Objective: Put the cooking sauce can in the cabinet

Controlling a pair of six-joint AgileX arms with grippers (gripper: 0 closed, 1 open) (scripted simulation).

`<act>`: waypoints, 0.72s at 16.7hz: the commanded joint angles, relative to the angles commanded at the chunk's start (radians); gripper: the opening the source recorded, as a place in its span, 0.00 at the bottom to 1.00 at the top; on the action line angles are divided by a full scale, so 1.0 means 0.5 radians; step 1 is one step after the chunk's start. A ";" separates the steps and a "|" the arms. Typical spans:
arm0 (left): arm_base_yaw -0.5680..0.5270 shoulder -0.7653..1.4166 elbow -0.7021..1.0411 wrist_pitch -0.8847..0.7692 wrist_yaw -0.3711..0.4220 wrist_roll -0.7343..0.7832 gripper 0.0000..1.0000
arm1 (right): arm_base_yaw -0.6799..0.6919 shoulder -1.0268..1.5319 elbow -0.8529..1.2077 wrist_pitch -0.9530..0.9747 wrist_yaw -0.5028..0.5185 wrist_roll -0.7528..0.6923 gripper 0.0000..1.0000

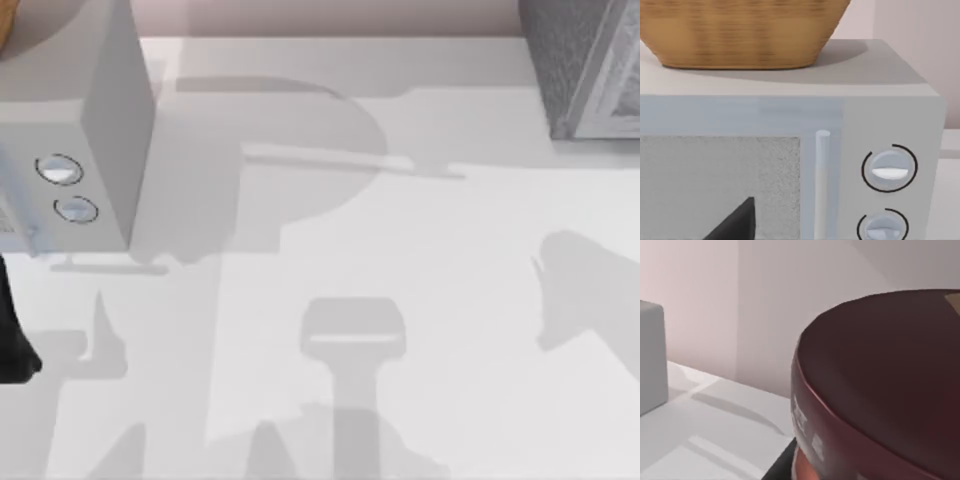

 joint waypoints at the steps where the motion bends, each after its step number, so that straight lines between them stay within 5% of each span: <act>1: 0.000 0.000 0.000 0.000 0.000 0.000 1.00 | -0.021 -0.188 -0.111 -0.053 0.127 0.028 0.00; 7: 0.000 0.000 0.000 0.000 0.000 0.000 1.00 | -0.110 -0.880 -0.600 -0.285 0.682 0.139 0.00; 12: 0.000 0.000 0.000 0.000 0.000 0.000 1.00 | -0.120 -0.941 -0.652 -0.310 0.739 0.148 0.00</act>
